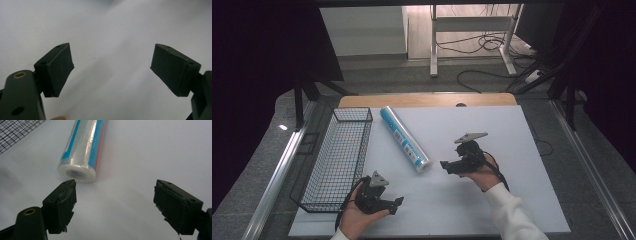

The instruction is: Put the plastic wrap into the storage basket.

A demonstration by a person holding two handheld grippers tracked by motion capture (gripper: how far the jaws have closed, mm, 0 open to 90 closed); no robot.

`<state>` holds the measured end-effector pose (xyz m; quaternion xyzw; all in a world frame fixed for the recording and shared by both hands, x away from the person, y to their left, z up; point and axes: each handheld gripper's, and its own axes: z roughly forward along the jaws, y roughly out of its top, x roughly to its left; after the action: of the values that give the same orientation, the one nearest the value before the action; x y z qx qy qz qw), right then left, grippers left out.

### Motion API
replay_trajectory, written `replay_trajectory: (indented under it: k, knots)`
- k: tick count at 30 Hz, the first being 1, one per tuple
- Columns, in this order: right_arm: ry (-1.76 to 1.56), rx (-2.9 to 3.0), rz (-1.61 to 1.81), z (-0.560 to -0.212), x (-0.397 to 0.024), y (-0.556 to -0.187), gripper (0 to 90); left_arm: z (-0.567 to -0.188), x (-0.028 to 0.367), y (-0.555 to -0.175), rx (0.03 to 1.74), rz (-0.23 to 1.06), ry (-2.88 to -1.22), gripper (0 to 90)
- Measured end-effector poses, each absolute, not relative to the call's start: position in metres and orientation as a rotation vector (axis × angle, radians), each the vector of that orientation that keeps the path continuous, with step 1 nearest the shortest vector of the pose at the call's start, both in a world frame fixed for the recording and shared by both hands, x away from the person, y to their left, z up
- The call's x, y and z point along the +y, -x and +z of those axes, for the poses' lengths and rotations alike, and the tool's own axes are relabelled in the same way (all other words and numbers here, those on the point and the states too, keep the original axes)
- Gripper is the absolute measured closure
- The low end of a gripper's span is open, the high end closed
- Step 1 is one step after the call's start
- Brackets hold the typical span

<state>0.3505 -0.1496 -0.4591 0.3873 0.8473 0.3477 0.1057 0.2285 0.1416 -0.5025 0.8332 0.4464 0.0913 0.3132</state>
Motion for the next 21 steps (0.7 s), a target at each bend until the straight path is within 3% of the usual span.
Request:
replay_trajectory:
  k: [21]
  knots:
    - [-1.123,2.547,1.015,-0.460,-0.096,-0.391,18.7,-0.501,0.143,-0.227,1.176,0.249,-2.184,18.2]
